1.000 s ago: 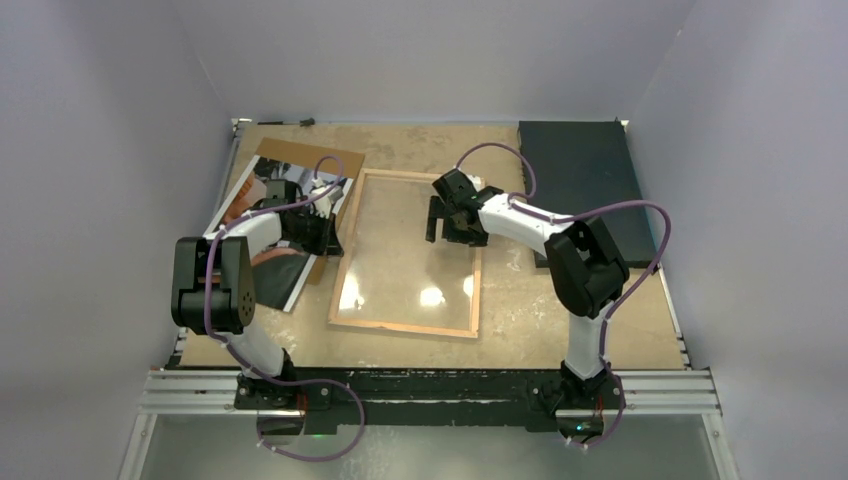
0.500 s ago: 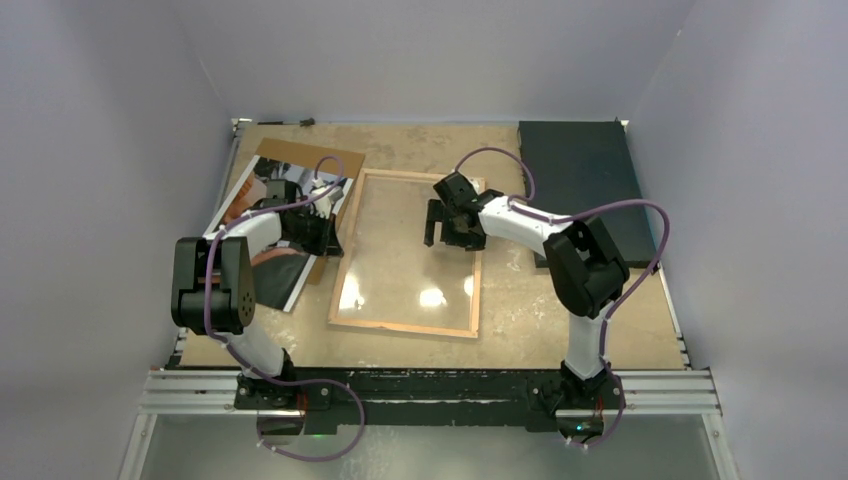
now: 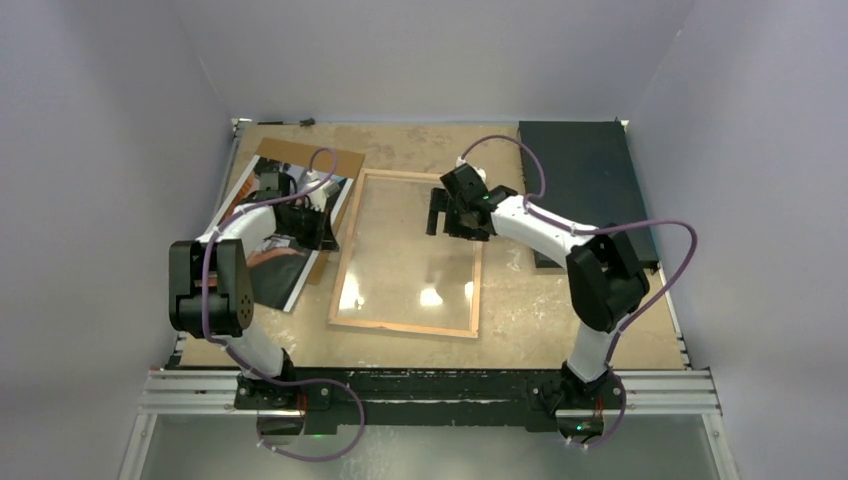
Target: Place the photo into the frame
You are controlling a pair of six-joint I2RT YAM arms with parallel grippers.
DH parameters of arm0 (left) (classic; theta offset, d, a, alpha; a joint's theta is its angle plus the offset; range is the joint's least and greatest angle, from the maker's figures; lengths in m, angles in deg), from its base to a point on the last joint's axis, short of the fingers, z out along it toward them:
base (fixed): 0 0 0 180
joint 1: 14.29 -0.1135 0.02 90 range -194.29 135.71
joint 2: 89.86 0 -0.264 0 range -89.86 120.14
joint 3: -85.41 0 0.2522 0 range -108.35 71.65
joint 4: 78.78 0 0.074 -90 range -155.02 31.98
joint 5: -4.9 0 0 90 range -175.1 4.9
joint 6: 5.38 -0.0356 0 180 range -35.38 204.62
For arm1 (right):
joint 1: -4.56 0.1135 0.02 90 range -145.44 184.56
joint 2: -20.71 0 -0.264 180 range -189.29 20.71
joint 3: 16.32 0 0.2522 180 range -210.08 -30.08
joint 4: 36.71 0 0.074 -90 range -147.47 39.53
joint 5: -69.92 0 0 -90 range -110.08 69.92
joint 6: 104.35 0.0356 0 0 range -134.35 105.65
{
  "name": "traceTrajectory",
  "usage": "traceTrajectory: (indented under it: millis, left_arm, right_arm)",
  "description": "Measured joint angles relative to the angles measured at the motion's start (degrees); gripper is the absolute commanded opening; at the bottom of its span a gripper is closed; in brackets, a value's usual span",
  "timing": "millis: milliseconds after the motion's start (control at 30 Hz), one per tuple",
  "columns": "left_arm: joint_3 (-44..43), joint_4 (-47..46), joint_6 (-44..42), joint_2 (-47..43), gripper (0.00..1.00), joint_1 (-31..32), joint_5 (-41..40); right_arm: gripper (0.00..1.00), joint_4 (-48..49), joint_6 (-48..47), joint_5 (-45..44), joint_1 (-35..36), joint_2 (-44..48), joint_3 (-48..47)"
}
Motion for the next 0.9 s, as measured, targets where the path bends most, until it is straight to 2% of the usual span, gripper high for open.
traceTrajectory:
  millis: [167, 267, 567, 833, 867, 900]
  left_arm:
    - [0.26, 0.09, -0.52, -0.24, 0.0, -0.09, -0.2]
    - [1.42, -0.61, -0.55, -0.11, 0.0, -0.09, -0.22]
    - [4.63, -2.91, -0.17, 0.33, 0.0, 1.68, 0.44]
    - [4.02, -3.67, 0.94, 0.35, 0.0, 4.87, 1.36]
    - [2.86, -2.54, 0.87, 0.35, 0.01, 4.81, 1.33]
    - [1.14, -1.16, 0.76, 0.35, 0.08, 4.57, 1.36]
  right_arm:
    - [0.91, 0.04, -0.57, -0.07, 0.0, 3.37, -2.32]
    - [0.9, 0.7, -0.85, -0.11, 0.0, 3.28, -4.39]
    - [0.94, 2.43, -1.07, -0.04, 0.0, 2.19, -7.61]
    - [0.98, 4.81, -0.26, -0.07, 0.39, 2.62, -4.92]
    - [0.99, 5.05, 0.0, -0.11, 0.76, 2.62, -4.33]
    - [0.99, 5.03, 0.33, -0.11, 1.31, 2.62, -4.17]
